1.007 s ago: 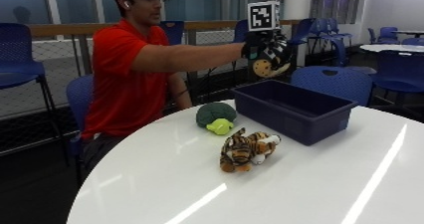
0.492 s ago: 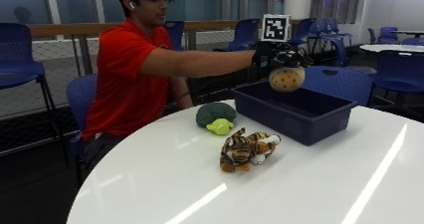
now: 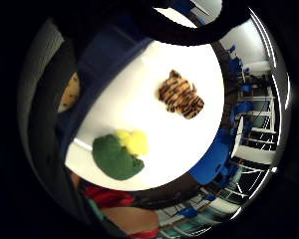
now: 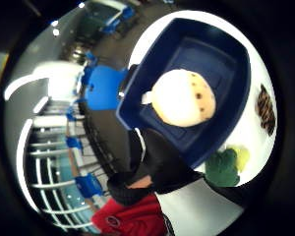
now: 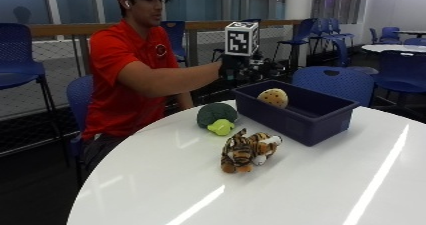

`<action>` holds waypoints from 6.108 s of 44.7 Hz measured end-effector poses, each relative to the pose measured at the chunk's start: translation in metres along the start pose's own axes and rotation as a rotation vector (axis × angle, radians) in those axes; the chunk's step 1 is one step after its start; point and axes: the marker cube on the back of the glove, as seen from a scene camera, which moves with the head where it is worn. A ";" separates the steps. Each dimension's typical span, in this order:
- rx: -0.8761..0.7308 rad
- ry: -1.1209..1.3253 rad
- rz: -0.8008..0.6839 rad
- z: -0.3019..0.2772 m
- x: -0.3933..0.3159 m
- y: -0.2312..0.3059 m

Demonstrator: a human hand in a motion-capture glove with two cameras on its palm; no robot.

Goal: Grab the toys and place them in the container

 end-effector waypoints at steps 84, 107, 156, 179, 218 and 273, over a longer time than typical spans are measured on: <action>-0.032 0.018 0.071 0.139 0.050 0.114; -0.008 -0.057 0.076 0.086 0.063 0.089; 0.220 0.031 -0.132 -0.088 -0.046 -0.077; 0.050 -0.033 -0.022 -0.061 -0.044 -0.080; -0.034 -0.019 0.298 0.012 0.164 -0.040; -0.228 0.001 0.498 0.122 0.227 -0.035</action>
